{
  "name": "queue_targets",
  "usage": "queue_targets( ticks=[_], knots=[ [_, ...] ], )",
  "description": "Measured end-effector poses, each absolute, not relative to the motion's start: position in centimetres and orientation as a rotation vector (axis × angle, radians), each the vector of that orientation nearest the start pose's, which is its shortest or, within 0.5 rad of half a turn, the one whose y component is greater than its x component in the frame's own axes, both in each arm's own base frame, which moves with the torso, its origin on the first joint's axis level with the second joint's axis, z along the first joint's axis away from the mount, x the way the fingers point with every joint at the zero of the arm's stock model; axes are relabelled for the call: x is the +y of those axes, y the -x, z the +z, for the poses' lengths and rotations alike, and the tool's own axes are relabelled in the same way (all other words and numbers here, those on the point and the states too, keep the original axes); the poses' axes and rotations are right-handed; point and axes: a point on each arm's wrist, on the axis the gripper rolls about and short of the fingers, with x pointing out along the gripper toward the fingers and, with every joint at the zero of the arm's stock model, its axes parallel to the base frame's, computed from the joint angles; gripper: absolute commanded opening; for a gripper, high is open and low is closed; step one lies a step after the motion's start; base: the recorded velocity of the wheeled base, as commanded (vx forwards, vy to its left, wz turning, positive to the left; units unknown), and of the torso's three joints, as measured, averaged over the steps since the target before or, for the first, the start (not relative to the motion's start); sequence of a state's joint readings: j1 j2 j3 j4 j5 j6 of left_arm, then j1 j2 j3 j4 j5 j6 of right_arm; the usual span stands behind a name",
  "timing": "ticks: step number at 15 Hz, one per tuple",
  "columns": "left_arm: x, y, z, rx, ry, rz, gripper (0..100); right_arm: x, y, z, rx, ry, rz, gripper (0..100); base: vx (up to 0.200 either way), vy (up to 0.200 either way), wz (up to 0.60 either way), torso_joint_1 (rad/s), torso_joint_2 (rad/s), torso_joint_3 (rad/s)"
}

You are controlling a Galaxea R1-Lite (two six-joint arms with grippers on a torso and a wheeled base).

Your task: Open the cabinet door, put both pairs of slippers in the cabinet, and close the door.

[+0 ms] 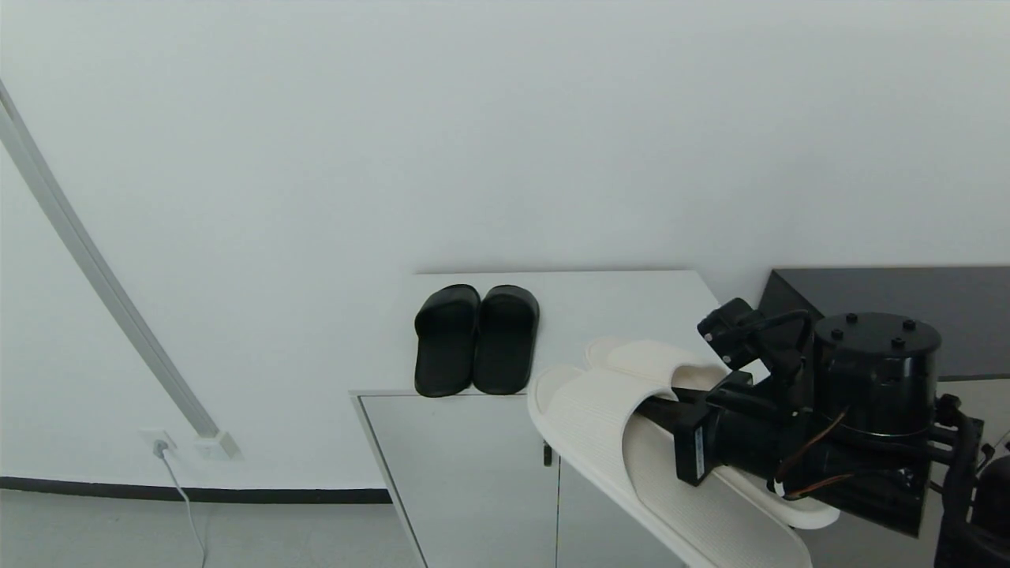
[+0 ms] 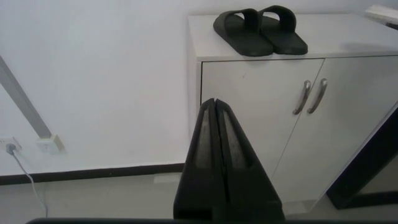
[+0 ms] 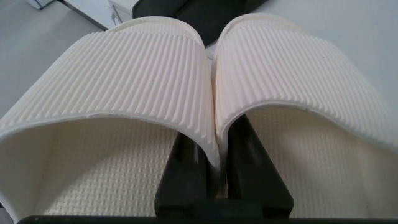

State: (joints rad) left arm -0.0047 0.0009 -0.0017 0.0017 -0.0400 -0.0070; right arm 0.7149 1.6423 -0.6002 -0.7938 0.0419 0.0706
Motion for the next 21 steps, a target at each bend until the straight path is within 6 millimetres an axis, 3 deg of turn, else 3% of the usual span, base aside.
queue_targets(
  ticks=[13,20,21],
  knots=[
    [-0.08,2.29,7.57,0.001,0.004,-0.044,0,18.30,-20.17,15.77,0.281,0.023,0.763,0,-0.015,0.000,0.00,0.000,0.00,-0.001],
    [-0.08,2.29,7.58,0.001,0.004,-0.046,0,18.33,-20.00,15.56,0.288,0.026,0.768,0,0.000,0.000,0.00,-0.143,0.33,0.185],
    [-0.08,2.29,7.58,0.001,0.004,-0.046,100,18.32,-19.94,15.50,0.290,0.027,0.769,0,0.000,0.000,0.00,-0.212,0.48,0.261]
  ],
)
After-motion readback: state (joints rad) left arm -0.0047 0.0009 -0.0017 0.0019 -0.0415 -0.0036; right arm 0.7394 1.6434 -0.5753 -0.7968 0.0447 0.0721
